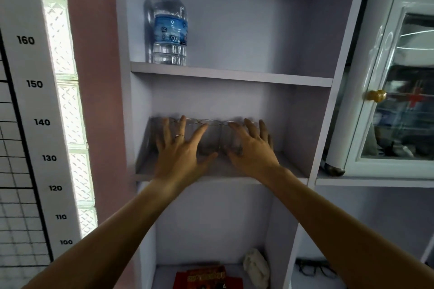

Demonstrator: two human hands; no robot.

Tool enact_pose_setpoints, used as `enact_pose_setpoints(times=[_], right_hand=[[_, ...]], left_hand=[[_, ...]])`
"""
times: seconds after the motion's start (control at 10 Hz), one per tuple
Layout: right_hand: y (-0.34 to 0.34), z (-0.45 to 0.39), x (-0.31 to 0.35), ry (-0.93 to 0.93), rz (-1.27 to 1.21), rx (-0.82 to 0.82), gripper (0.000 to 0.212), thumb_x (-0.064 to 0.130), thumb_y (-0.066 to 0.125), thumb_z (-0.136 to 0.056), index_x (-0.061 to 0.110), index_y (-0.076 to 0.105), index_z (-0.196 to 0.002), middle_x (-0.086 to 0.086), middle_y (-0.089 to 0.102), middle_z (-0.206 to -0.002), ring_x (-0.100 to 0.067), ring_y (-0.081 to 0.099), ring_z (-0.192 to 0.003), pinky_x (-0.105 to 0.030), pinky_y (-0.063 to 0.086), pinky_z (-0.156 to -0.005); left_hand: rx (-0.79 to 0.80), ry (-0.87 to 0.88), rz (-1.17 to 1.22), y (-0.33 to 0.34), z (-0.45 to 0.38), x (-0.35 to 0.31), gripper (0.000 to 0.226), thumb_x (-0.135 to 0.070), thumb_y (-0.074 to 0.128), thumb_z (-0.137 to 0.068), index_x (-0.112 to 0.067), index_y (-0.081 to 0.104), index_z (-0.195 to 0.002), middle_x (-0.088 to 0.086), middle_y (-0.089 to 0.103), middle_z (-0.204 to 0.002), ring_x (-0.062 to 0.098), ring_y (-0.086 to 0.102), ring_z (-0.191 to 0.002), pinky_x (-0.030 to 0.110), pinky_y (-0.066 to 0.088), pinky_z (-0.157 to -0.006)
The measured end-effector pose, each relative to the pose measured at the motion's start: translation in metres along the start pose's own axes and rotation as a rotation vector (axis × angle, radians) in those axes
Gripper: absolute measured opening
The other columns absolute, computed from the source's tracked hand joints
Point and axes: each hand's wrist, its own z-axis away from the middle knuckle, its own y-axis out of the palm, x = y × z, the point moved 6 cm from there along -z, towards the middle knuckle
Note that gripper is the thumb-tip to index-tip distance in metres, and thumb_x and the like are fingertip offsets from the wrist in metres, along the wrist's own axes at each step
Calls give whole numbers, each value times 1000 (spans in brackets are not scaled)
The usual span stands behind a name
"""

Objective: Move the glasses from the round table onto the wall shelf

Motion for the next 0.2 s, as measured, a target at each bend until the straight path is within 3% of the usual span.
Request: enact_pose_setpoints(times=[0.1, 0.2], right_hand=[[-8, 1, 2, 9, 2, 44, 73, 47, 58, -87, 42, 22, -150, -3, 9, -165, -36, -6, -150, -58, 8, -119], [-24, 20, 5, 28, -4, -2, 70, 48, 58, -87, 41, 26, -149, -1, 16, -163, -33, 2, -149, -57, 13, -116]], left_hand=[[82, 4, 42, -3, -3, 1, 83, -78, 40, -80, -45, 13, -152, 10, 4, -165, 43, -9, -147, 68, 4, -113], [175, 31, 76, -16, 0, 5, 79, -66, 53, -83, -40, 23, -151, 10, 8, -165, 40, 2, -148, 63, 18, -115]])
